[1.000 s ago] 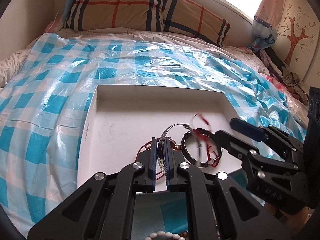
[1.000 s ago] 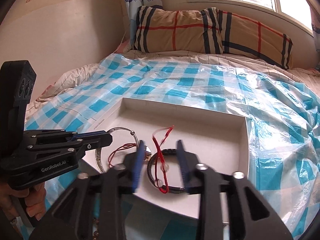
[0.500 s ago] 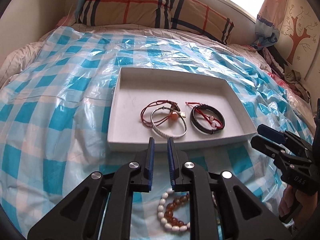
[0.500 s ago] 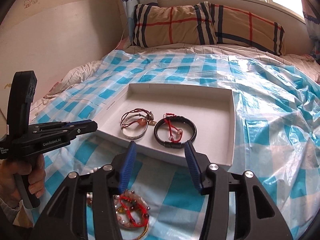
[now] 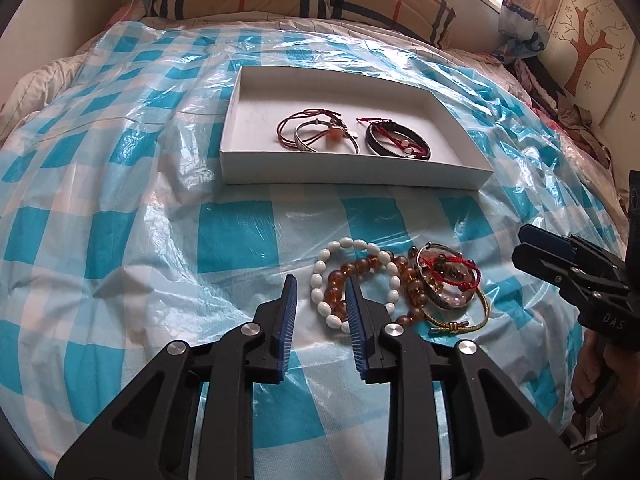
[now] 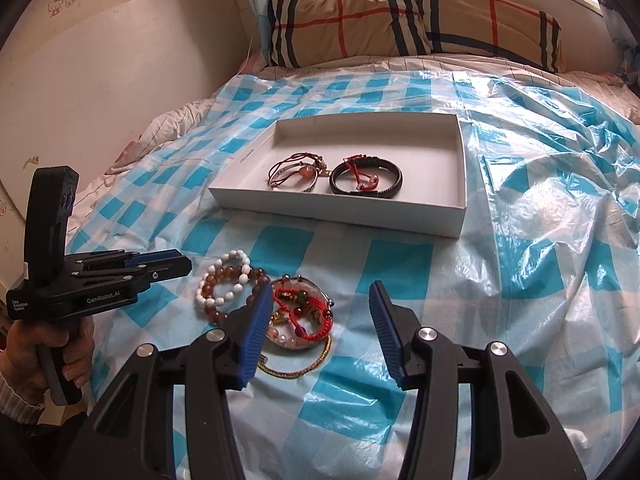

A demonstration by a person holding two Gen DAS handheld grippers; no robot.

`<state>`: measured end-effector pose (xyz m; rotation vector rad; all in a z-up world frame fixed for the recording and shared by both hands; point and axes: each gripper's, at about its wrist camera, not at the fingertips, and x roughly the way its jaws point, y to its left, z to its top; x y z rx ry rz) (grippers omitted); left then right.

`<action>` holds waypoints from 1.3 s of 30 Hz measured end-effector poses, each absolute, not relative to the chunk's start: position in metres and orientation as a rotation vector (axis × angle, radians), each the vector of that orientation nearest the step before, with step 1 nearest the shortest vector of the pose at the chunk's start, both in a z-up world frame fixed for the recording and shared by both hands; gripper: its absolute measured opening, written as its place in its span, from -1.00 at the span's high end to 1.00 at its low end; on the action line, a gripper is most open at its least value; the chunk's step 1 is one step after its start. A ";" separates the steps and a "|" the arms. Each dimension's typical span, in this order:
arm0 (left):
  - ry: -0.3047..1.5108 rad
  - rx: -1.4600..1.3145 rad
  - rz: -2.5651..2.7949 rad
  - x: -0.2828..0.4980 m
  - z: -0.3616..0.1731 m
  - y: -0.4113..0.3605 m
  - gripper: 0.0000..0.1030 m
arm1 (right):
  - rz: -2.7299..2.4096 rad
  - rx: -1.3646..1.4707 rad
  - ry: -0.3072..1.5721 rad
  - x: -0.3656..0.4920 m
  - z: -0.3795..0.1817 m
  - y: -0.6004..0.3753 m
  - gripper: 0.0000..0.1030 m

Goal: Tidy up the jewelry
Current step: 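Grasp the white-and-amber bead bracelet with the left tool while the right tool reaches a silver bangle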

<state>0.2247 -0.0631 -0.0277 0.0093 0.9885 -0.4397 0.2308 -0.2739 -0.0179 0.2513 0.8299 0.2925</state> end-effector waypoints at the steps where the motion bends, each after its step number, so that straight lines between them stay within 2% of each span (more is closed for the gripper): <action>1: 0.990 0.015 -0.444 0.223 -0.028 -0.066 0.53 | 0.293 0.254 0.834 0.231 -0.020 -0.274 0.05; 6: 0.989 0.056 -0.470 0.220 -0.030 -0.078 0.44 | 0.300 0.261 0.855 0.233 -0.030 -0.272 0.05; 13: 0.986 0.067 -0.438 0.239 -0.033 -0.076 0.41 | 0.336 0.239 0.880 0.242 -0.036 -0.263 0.04; 20: 1.001 0.122 -0.448 0.264 -0.041 -0.085 0.40 | 0.386 0.162 0.900 0.255 -0.037 -0.238 -0.23; 29: 1.026 0.191 -0.507 0.268 -0.053 -0.100 0.40 | 0.408 0.163 0.976 0.275 -0.062 -0.228 -0.35; 30: 1.029 0.190 -0.515 0.267 -0.053 -0.101 0.44 | 0.414 0.176 0.976 0.276 -0.062 -0.229 -0.33; 31: 1.029 0.187 -0.529 0.266 -0.053 -0.100 0.53 | 0.410 0.183 0.974 0.276 -0.062 -0.231 -0.18; 32: 1.036 0.180 -0.544 0.266 -0.053 -0.100 0.72 | 0.417 0.194 0.976 0.276 -0.062 -0.233 -0.14; 33: 1.039 0.174 -0.553 0.265 -0.054 -0.100 0.80 | 0.420 0.198 0.974 0.276 -0.062 -0.233 -0.14; 35: 1.039 0.169 -0.560 0.262 -0.053 -0.099 0.86 | 0.418 0.194 0.963 0.272 -0.059 -0.234 -0.14; 39: 1.036 0.143 -0.563 0.255 -0.048 -0.092 0.87 | 0.403 0.205 0.923 0.261 -0.049 -0.238 -0.14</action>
